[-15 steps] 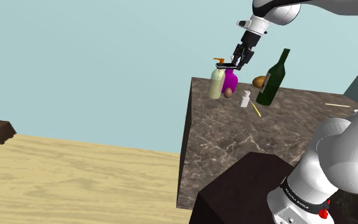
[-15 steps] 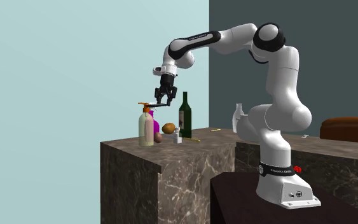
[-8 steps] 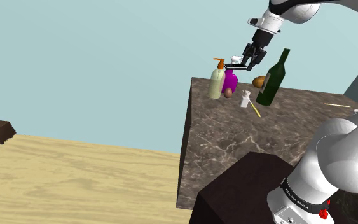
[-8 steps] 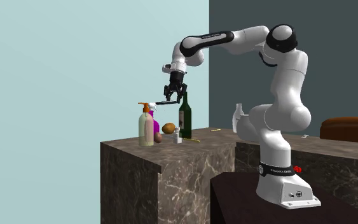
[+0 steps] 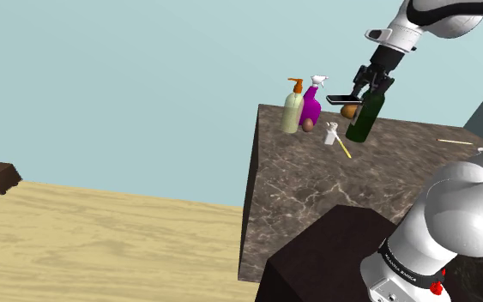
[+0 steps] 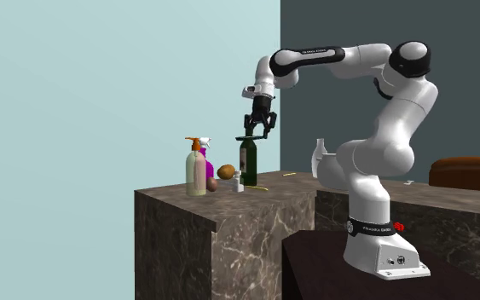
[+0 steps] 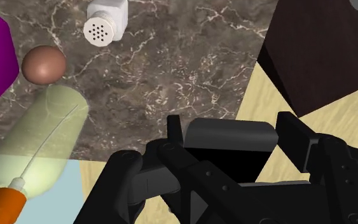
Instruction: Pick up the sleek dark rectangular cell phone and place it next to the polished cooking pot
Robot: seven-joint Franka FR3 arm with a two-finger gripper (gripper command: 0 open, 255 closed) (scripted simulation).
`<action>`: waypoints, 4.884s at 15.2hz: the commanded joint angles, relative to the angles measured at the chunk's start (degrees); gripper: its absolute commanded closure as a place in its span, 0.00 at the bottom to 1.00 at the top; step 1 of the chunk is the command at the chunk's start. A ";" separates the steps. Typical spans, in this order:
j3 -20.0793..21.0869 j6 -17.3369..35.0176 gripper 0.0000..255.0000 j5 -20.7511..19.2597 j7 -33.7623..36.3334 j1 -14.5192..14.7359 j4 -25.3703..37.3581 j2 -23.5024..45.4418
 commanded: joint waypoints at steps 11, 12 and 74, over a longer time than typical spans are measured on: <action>3.56 -15.69 1.00 -6.00 -3.53 -13.27 -10.94 -25.26; 3.60 -17.29 1.00 -6.42 -4.14 -14.34 -11.35 -27.14; -25.94 -43.06 1.00 -47.75 -55.25 -59.32 -19.51 -61.59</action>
